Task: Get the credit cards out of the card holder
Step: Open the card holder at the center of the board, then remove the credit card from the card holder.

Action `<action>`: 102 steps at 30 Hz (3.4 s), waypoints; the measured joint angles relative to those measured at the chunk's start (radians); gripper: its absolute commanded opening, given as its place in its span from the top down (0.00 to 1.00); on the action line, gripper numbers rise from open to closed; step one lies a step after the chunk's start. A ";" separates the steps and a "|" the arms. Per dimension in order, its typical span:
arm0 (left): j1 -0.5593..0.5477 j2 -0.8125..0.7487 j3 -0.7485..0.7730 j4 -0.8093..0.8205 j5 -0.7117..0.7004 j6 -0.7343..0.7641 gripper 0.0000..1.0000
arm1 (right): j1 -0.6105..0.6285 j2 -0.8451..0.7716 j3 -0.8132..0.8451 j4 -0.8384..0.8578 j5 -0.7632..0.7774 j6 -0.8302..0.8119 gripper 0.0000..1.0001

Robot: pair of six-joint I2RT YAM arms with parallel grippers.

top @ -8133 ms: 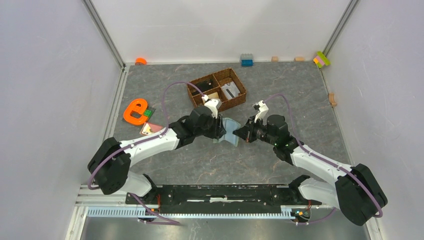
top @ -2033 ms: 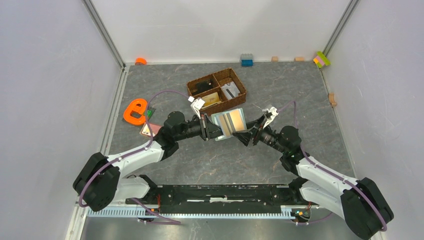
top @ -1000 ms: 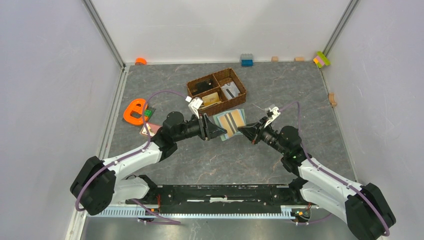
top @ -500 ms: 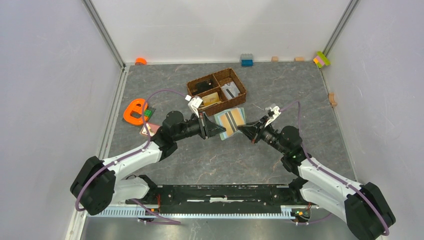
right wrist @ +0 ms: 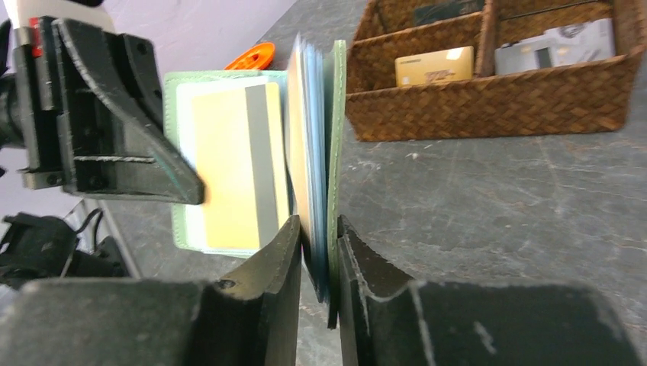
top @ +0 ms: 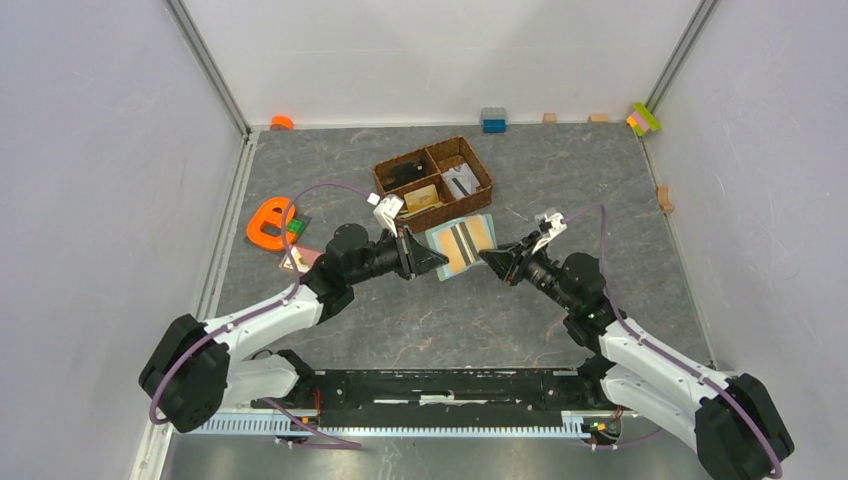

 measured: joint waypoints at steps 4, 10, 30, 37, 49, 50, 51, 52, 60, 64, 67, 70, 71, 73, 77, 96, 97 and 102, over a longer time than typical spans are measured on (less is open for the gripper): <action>-0.002 -0.004 0.000 -0.008 -0.005 0.000 0.98 | -0.014 -0.011 0.000 -0.031 0.051 -0.002 0.44; -0.002 -0.013 0.000 -0.013 -0.014 0.000 0.98 | -0.027 -0.017 0.000 -0.103 0.103 -0.017 0.46; -0.002 -0.013 -0.012 0.103 0.080 -0.009 0.98 | -0.027 0.051 0.018 0.072 -0.214 0.028 0.59; -0.003 -0.009 -0.019 0.174 0.132 -0.024 0.98 | -0.027 0.045 0.018 0.116 -0.251 0.061 0.62; -0.003 -0.009 -0.021 0.187 0.140 -0.025 0.98 | -0.053 -0.047 0.015 0.092 -0.179 0.059 0.71; -0.003 -0.009 -0.021 0.188 0.140 -0.025 0.98 | -0.054 -0.050 0.015 0.092 -0.174 0.059 0.72; -0.004 -0.009 -0.021 0.191 0.140 -0.025 0.98 | -0.054 -0.050 0.015 0.092 -0.174 0.059 0.72; -0.004 -0.009 -0.021 0.193 0.140 -0.025 0.98 | -0.054 -0.046 0.015 0.092 -0.175 0.059 0.72; -0.006 -0.009 -0.024 0.206 0.151 -0.026 0.98 | -0.054 0.016 0.015 0.104 -0.225 0.069 0.73; -0.007 -0.009 -0.025 0.208 0.158 -0.030 0.98 | -0.054 0.028 0.015 0.130 -0.256 0.079 0.73; -0.008 -0.009 -0.025 0.208 0.159 -0.033 0.98 | -0.054 0.042 0.015 0.153 -0.278 0.090 0.73; -0.008 -0.009 -0.025 0.208 0.159 -0.034 0.98 | -0.056 0.058 0.015 0.187 -0.302 0.109 0.74; -0.008 -0.009 -0.025 0.208 0.159 -0.034 0.98 | -0.056 0.062 0.015 0.196 -0.309 0.114 0.74; -0.008 -0.009 -0.025 0.208 0.159 -0.035 0.98 | -0.058 0.068 0.014 0.219 -0.325 0.127 0.74; -0.008 -0.009 -0.025 0.215 0.166 -0.039 0.98 | -0.062 0.071 0.007 0.270 -0.345 0.152 0.76; -0.009 -0.024 -0.025 0.154 0.123 -0.026 0.94 | -0.079 0.105 -0.034 0.489 -0.402 0.268 0.88; -0.009 -0.024 -0.025 0.151 0.120 -0.023 0.94 | -0.079 0.107 -0.034 0.500 -0.410 0.274 0.88; -0.009 -0.025 -0.025 0.147 0.117 -0.018 0.93 | -0.070 0.131 -0.034 0.539 -0.433 0.288 0.84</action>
